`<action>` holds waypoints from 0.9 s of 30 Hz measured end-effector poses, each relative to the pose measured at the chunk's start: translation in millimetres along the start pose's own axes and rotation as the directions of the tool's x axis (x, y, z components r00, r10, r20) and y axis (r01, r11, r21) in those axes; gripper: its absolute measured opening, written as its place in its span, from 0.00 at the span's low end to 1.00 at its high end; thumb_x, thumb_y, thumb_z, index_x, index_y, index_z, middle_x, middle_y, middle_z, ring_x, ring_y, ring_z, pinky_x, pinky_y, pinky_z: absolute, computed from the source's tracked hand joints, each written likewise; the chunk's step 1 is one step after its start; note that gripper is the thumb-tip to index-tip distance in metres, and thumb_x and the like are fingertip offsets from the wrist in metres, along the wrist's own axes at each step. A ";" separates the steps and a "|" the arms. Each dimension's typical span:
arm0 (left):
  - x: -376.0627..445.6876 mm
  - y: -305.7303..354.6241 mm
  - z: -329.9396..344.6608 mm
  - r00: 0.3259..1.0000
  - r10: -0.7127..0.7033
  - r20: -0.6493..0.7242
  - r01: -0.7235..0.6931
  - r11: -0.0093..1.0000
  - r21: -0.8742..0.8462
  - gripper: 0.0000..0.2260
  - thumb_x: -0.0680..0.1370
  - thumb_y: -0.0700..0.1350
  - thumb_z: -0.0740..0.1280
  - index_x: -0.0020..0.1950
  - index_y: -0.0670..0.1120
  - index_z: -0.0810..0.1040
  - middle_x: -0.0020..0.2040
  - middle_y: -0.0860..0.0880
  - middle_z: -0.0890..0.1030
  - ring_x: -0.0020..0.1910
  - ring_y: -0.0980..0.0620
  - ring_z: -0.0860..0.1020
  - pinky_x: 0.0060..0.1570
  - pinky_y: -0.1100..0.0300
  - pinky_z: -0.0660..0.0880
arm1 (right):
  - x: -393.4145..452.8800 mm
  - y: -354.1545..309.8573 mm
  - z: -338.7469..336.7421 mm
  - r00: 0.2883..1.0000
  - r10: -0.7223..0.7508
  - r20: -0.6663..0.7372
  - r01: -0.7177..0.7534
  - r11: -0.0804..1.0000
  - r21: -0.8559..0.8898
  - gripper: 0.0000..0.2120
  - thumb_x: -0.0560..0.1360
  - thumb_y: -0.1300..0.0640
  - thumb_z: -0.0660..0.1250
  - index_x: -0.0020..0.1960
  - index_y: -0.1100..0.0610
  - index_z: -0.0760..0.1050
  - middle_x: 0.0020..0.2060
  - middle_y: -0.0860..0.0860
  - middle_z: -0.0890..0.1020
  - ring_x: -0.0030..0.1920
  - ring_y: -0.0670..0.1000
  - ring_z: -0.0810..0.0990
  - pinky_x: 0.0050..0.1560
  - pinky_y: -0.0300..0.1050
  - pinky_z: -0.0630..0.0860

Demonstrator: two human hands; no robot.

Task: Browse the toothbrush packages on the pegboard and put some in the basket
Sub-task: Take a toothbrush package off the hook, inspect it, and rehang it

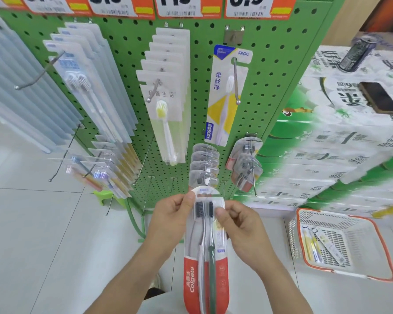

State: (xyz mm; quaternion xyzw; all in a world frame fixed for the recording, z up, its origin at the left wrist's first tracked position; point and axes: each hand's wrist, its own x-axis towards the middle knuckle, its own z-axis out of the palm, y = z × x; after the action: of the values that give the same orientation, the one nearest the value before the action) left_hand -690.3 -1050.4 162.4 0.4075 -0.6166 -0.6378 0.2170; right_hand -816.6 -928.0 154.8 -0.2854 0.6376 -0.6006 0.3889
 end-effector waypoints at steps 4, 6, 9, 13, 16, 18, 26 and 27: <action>-3.1 -10.6 -6.8 0.995 0.088 -0.050 -0.068 0.948 0.312 0.23 0.77 0.63 0.55 0.39 0.46 0.77 0.32 0.44 0.77 0.32 0.57 0.72 0.34 0.55 0.69 | -6.1 5.0 11.6 0.993 0.098 0.067 -0.089 0.988 -0.130 0.12 0.81 0.64 0.66 0.59 0.51 0.80 0.41 0.44 0.85 0.34 0.42 0.77 0.39 0.35 0.72; -6.0 -14.0 -8.2 0.995 0.096 -0.030 -0.076 0.916 0.395 0.22 0.79 0.60 0.51 0.45 0.45 0.76 0.37 0.49 0.78 0.38 0.53 0.76 0.40 0.54 0.71 | -8.6 8.8 17.0 0.993 0.113 0.031 -0.107 0.982 -0.153 0.13 0.78 0.61 0.67 0.58 0.46 0.80 0.46 0.47 0.87 0.36 0.48 0.79 0.41 0.40 0.75; -15.8 -21.2 -6.6 0.996 0.080 0.037 -0.088 0.919 0.384 0.14 0.84 0.53 0.52 0.63 0.51 0.73 0.48 0.53 0.82 0.48 0.56 0.80 0.51 0.54 0.76 | -8.5 12.8 22.6 0.990 0.115 -0.076 -0.126 0.979 -0.160 0.13 0.74 0.60 0.68 0.57 0.47 0.81 0.47 0.47 0.87 0.39 0.54 0.83 0.42 0.44 0.79; -27.5 -29.4 -10.4 0.979 0.011 0.201 -0.067 0.960 0.271 0.21 0.85 0.45 0.57 0.73 0.65 0.60 0.56 0.55 0.83 0.45 0.60 0.81 0.45 0.56 0.77 | -9.4 11.6 24.0 0.983 0.140 -0.118 -0.155 0.980 -0.124 0.16 0.75 0.70 0.67 0.56 0.52 0.80 0.45 0.49 0.87 0.36 0.46 0.82 0.38 0.38 0.77; -29.0 -25.4 -17.3 0.958 -0.028 0.286 -0.042 0.971 0.233 0.32 0.82 0.41 0.63 0.72 0.73 0.56 0.60 0.59 0.82 0.51 0.57 0.82 0.47 0.58 0.77 | -10.6 13.1 21.7 0.981 0.153 -0.122 -0.170 0.974 -0.149 0.18 0.74 0.71 0.67 0.58 0.52 0.80 0.46 0.49 0.87 0.38 0.48 0.83 0.38 0.39 0.77; -31.2 -19.5 -20.2 0.952 -0.046 0.302 -0.020 0.977 0.211 0.36 0.80 0.39 0.65 0.71 0.77 0.56 0.58 0.60 0.82 0.52 0.56 0.83 0.50 0.56 0.80 | -10.4 13.2 20.3 0.980 0.167 -0.109 -0.182 0.971 -0.156 0.21 0.74 0.71 0.67 0.59 0.50 0.80 0.48 0.49 0.87 0.40 0.51 0.84 0.38 0.42 0.78; -29.5 -17.3 -25.1 0.975 -0.071 0.210 0.040 0.988 0.148 0.33 0.78 0.37 0.68 0.73 0.66 0.61 0.51 0.53 0.85 0.43 0.47 0.85 0.47 0.43 0.82 | -12.9 4.5 18.6 0.970 0.228 0.088 -0.211 0.962 -0.171 0.24 0.75 0.73 0.66 0.65 0.52 0.74 0.45 0.50 0.87 0.34 0.53 0.80 0.36 0.45 0.76; -29.5 -18.2 -26.2 0.972 -0.078 0.220 0.042 0.986 0.163 0.32 0.79 0.38 0.68 0.73 0.66 0.61 0.51 0.54 0.85 0.44 0.50 0.85 0.49 0.46 0.82 | -12.7 4.3 18.6 0.971 0.221 0.086 -0.207 0.966 -0.155 0.24 0.75 0.74 0.66 0.65 0.53 0.75 0.45 0.50 0.87 0.34 0.53 0.80 0.35 0.43 0.76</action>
State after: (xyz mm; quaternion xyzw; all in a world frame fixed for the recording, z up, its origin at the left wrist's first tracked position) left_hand -648.6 -1040.7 154.8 0.3669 -0.6727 -0.6357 0.0936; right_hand -793.8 -927.1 152.9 -0.2728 0.6860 -0.4916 0.4619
